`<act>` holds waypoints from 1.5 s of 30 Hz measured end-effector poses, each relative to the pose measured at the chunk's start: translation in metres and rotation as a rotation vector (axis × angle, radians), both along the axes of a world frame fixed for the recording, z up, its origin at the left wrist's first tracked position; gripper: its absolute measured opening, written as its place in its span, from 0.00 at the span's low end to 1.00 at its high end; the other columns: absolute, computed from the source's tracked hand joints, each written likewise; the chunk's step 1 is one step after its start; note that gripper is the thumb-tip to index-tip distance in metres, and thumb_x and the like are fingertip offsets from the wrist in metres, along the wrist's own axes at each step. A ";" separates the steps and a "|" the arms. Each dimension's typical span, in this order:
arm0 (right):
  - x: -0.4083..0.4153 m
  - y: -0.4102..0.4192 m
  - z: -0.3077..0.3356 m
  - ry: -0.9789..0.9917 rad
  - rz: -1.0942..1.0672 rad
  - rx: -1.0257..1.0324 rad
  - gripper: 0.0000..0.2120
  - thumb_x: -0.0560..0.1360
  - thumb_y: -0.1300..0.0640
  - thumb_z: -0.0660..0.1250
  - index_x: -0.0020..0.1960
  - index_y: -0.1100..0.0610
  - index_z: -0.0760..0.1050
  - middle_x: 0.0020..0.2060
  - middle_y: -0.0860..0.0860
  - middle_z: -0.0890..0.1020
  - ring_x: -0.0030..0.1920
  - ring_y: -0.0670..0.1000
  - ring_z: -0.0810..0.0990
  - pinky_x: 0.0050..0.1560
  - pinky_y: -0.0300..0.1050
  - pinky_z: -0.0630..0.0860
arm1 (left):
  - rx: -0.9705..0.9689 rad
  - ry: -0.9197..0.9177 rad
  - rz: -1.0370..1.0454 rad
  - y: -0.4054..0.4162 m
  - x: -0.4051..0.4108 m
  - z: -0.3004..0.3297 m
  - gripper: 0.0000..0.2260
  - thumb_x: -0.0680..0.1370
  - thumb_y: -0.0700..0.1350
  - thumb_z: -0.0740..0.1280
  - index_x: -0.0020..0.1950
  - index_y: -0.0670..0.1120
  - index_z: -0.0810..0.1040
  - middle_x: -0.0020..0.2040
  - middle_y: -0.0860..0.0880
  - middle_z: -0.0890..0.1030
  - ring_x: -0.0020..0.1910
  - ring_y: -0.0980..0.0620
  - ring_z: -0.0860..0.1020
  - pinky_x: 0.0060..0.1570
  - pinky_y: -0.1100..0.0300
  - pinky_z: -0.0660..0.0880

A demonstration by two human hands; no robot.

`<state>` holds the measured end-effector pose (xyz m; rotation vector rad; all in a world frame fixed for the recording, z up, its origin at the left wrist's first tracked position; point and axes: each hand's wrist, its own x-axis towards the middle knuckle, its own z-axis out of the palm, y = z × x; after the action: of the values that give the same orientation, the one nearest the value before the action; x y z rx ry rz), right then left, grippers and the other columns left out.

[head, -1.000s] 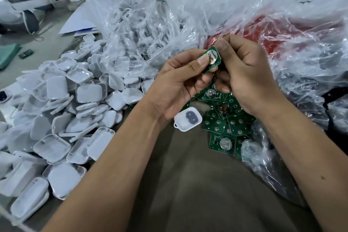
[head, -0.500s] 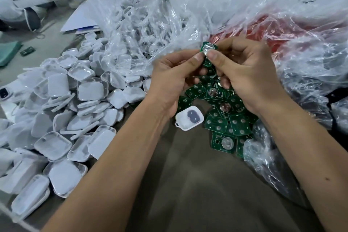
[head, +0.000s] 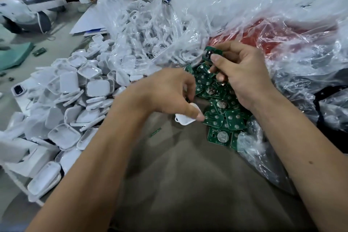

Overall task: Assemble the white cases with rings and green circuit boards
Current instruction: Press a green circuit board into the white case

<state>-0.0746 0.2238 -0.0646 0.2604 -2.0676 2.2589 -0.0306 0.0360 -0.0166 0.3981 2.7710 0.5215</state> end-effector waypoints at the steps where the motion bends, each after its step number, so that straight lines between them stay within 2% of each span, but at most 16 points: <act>1: 0.000 0.000 0.000 -0.008 -0.004 0.006 0.09 0.78 0.67 0.72 0.52 0.55 0.83 0.36 0.51 0.85 0.37 0.52 0.80 0.32 0.39 0.75 | -0.072 0.007 -0.033 0.006 0.003 0.001 0.21 0.63 0.61 0.82 0.46 0.52 0.80 0.38 0.56 0.80 0.38 0.58 0.77 0.35 0.59 0.72; 4: -0.001 0.001 -0.002 0.009 0.016 0.074 0.09 0.77 0.67 0.73 0.55 0.58 0.83 0.36 0.53 0.86 0.36 0.53 0.81 0.32 0.40 0.75 | -0.204 0.065 -0.083 0.018 0.008 0.000 0.24 0.61 0.58 0.84 0.48 0.51 0.79 0.40 0.54 0.80 0.41 0.53 0.78 0.38 0.56 0.76; 7: 0.000 0.000 -0.002 0.026 0.016 0.118 0.09 0.76 0.67 0.75 0.55 0.62 0.79 0.33 0.53 0.85 0.33 0.51 0.83 0.29 0.40 0.76 | -0.200 0.047 -0.077 0.018 0.006 0.004 0.20 0.62 0.53 0.84 0.47 0.51 0.80 0.40 0.53 0.80 0.41 0.52 0.79 0.40 0.53 0.79; 9: 0.001 0.000 -0.001 0.021 0.012 0.111 0.08 0.76 0.67 0.75 0.52 0.60 0.80 0.31 0.53 0.85 0.31 0.50 0.83 0.29 0.40 0.76 | -0.186 0.042 -0.087 0.018 0.003 0.006 0.17 0.63 0.50 0.83 0.47 0.51 0.81 0.39 0.54 0.80 0.38 0.55 0.78 0.38 0.55 0.78; 12: 0.001 0.002 0.002 0.004 -0.023 0.061 0.08 0.76 0.68 0.75 0.49 0.57 0.81 0.31 0.53 0.85 0.31 0.52 0.81 0.30 0.39 0.76 | -0.113 0.061 -0.094 0.016 -0.002 0.010 0.16 0.65 0.49 0.82 0.48 0.52 0.81 0.40 0.56 0.79 0.36 0.61 0.75 0.36 0.61 0.73; 14: 0.000 0.005 0.004 0.002 -0.055 0.029 0.08 0.76 0.68 0.74 0.49 0.57 0.82 0.32 0.53 0.85 0.34 0.54 0.83 0.32 0.40 0.77 | -0.076 0.095 -0.066 0.014 -0.008 0.012 0.17 0.65 0.49 0.82 0.51 0.51 0.82 0.42 0.57 0.79 0.38 0.60 0.76 0.37 0.64 0.72; 17: -0.001 0.006 0.005 0.008 -0.075 0.017 0.07 0.76 0.69 0.74 0.52 0.61 0.82 0.33 0.53 0.83 0.34 0.51 0.85 0.31 0.40 0.77 | -0.018 0.125 0.010 0.012 -0.016 0.007 0.18 0.66 0.49 0.83 0.53 0.49 0.84 0.45 0.52 0.82 0.43 0.52 0.79 0.44 0.57 0.78; 19: -0.001 0.006 0.006 0.011 -0.094 0.016 0.07 0.76 0.69 0.74 0.52 0.62 0.82 0.33 0.53 0.84 0.34 0.51 0.85 0.30 0.40 0.77 | 0.036 0.157 0.059 0.012 -0.019 0.002 0.16 0.68 0.49 0.81 0.54 0.49 0.85 0.45 0.50 0.83 0.46 0.50 0.81 0.49 0.51 0.81; 24: -0.002 0.011 0.008 -0.028 -0.194 -0.013 0.05 0.75 0.67 0.76 0.50 0.61 0.83 0.34 0.53 0.86 0.33 0.52 0.86 0.30 0.40 0.78 | 0.183 0.331 0.170 0.017 -0.022 -0.017 0.14 0.72 0.48 0.76 0.56 0.50 0.86 0.44 0.51 0.84 0.45 0.51 0.82 0.47 0.51 0.80; 27: -0.002 0.011 0.009 -0.047 -0.213 0.012 0.04 0.75 0.65 0.77 0.47 0.58 0.84 0.34 0.52 0.87 0.33 0.51 0.86 0.29 0.39 0.77 | 0.248 0.426 0.180 0.019 -0.021 -0.029 0.17 0.71 0.48 0.76 0.59 0.48 0.86 0.50 0.50 0.87 0.46 0.53 0.82 0.47 0.57 0.79; 29: -0.001 0.011 0.010 -0.045 -0.216 0.041 0.05 0.74 0.64 0.78 0.45 0.55 0.85 0.34 0.51 0.87 0.33 0.49 0.85 0.28 0.38 0.75 | 0.310 0.489 0.190 0.019 -0.022 -0.035 0.20 0.70 0.48 0.77 0.61 0.47 0.84 0.48 0.49 0.86 0.44 0.51 0.82 0.47 0.53 0.80; 32: 0.001 0.012 0.011 -0.028 -0.223 0.089 0.04 0.74 0.62 0.79 0.44 0.54 0.86 0.34 0.49 0.87 0.30 0.45 0.82 0.28 0.34 0.73 | 0.440 0.573 0.224 0.020 -0.023 -0.043 0.27 0.69 0.49 0.79 0.67 0.50 0.79 0.48 0.53 0.85 0.43 0.60 0.82 0.46 0.55 0.82; 36: 0.002 0.010 0.010 0.002 -0.236 0.143 0.04 0.73 0.61 0.80 0.43 0.55 0.86 0.32 0.48 0.86 0.28 0.40 0.80 0.29 0.31 0.73 | 0.577 0.626 0.240 0.029 -0.023 -0.051 0.28 0.69 0.54 0.80 0.66 0.50 0.76 0.46 0.57 0.83 0.42 0.61 0.82 0.43 0.57 0.82; 40: 0.003 0.009 0.010 0.040 -0.252 0.232 0.03 0.73 0.58 0.80 0.42 0.52 0.87 0.33 0.47 0.86 0.31 0.40 0.82 0.34 0.35 0.77 | 0.601 0.658 0.229 0.036 -0.024 -0.054 0.27 0.69 0.52 0.80 0.64 0.48 0.76 0.46 0.55 0.82 0.42 0.58 0.81 0.42 0.52 0.82; 45: 0.004 0.011 0.011 0.103 -0.257 0.281 0.05 0.75 0.58 0.78 0.42 0.50 0.86 0.31 0.45 0.85 0.31 0.41 0.82 0.36 0.35 0.77 | 0.620 0.705 0.231 0.039 -0.025 -0.051 0.25 0.68 0.50 0.80 0.61 0.46 0.76 0.49 0.53 0.85 0.44 0.57 0.83 0.43 0.52 0.82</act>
<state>-0.0708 0.2352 -0.0541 0.1137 -2.2151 1.7749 -0.0551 0.0752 -0.0680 0.4577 3.2734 1.5798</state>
